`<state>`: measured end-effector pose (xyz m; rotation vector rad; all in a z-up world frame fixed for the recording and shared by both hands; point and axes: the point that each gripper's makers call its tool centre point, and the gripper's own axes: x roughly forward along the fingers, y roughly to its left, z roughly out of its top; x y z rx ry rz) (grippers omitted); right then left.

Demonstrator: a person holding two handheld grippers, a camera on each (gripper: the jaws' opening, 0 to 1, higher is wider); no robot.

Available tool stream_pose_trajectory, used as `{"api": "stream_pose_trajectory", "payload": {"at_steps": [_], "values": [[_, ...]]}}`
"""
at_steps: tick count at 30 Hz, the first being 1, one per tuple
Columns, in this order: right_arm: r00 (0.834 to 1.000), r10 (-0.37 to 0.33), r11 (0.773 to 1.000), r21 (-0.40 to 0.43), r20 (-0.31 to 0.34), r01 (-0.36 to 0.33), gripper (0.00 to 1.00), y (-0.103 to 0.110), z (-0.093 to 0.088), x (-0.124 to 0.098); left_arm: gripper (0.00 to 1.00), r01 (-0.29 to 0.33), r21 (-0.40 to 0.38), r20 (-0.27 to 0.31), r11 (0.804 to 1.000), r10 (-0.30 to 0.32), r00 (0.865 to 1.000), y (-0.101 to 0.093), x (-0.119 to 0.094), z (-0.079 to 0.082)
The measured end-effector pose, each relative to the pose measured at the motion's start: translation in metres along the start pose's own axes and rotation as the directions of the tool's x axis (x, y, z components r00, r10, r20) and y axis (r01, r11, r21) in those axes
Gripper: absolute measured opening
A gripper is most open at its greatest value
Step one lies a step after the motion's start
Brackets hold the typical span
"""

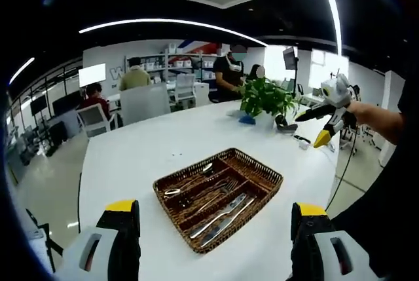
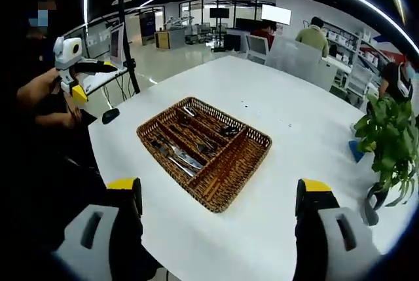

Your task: Arrange the knives, forks, and spoons in their matching storage slots by inserting each utensil handle-first until every utensil is classified and aligned in the correct compartment

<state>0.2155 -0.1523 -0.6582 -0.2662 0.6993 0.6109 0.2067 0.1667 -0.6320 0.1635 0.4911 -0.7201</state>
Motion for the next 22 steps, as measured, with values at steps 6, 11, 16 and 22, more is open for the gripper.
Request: {"api": "stream_pose_trajectory", "payload": {"at_steps": [6,11,16,22], "values": [[1.000,-0.002,1.000,0.013,0.018,0.002,0.99,-0.003,0.004,-0.009,1.00,-0.004,-0.002,-0.016,1.000,0.004,1.000,0.002,-0.002,-0.003],[1.000,-0.009,1.000,0.006,0.019,0.009,0.99,-0.006,0.003,-0.012,1.00,-0.011,-0.001,-0.019,1.000,0.011,1.000,0.002,-0.001,-0.001],[0.999,-0.018,1.000,0.007,0.036,0.018,0.99,-0.009,0.007,-0.013,1.00,-0.019,0.003,-0.015,1.000,0.019,1.000,0.000,-0.002,0.003],[1.000,-0.013,1.000,0.013,0.024,0.013,0.99,-0.009,0.005,-0.011,1.00,-0.030,-0.003,-0.004,1.000,0.030,1.000,0.002,-0.005,0.004]]}}
